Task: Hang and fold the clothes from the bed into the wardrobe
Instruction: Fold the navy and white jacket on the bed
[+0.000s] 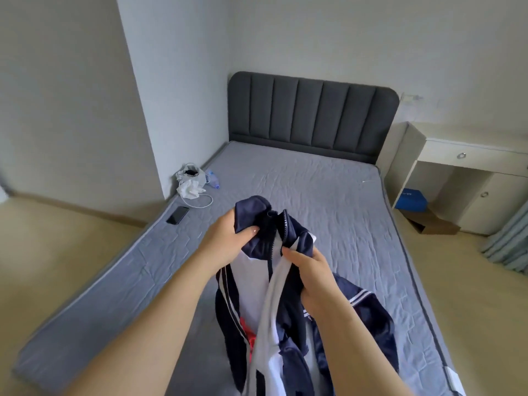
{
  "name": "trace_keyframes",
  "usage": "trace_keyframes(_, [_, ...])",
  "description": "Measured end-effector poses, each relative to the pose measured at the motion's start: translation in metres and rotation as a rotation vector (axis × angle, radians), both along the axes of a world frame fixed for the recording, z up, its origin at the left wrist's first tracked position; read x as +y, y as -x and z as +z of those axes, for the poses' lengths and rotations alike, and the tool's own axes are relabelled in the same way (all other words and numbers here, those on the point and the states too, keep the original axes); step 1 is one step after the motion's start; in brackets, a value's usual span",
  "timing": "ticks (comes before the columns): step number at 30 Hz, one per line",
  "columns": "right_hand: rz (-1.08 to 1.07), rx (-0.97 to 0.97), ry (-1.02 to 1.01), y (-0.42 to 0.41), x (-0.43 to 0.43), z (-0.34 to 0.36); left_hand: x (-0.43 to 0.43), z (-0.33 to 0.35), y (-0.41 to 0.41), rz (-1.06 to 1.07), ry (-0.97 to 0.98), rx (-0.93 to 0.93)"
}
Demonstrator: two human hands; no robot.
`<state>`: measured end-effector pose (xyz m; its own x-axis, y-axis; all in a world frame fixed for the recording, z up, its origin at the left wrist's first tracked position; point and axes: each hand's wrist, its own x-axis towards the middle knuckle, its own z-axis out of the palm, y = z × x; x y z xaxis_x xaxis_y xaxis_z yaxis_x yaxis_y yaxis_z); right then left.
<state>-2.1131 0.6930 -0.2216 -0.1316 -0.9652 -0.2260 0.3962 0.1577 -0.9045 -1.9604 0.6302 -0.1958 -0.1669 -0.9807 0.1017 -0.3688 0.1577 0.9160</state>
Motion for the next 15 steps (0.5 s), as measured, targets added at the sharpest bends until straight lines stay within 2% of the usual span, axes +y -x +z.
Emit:
trace_keyframes(4, [0.043, 0.019, 0.041, -0.045, -0.014, 0.001, -0.002, -0.008, -0.049, 0.057, 0.044, 0.038])
trace_keyframes(8, [0.085, 0.011, 0.100, -0.099, -0.035, 0.007, -0.009, -0.013, -0.105, 0.005, 0.064, 0.226])
trace_keyframes(12, [0.065, -0.071, 0.084, -0.170, -0.058, 0.008, -0.025, -0.020, -0.176, -0.098, -0.056, 0.259])
trace_keyframes(15, [0.042, -0.111, 0.029, -0.226, -0.067, 0.001, -0.036, -0.035, -0.233, -0.138, -0.229, 0.268])
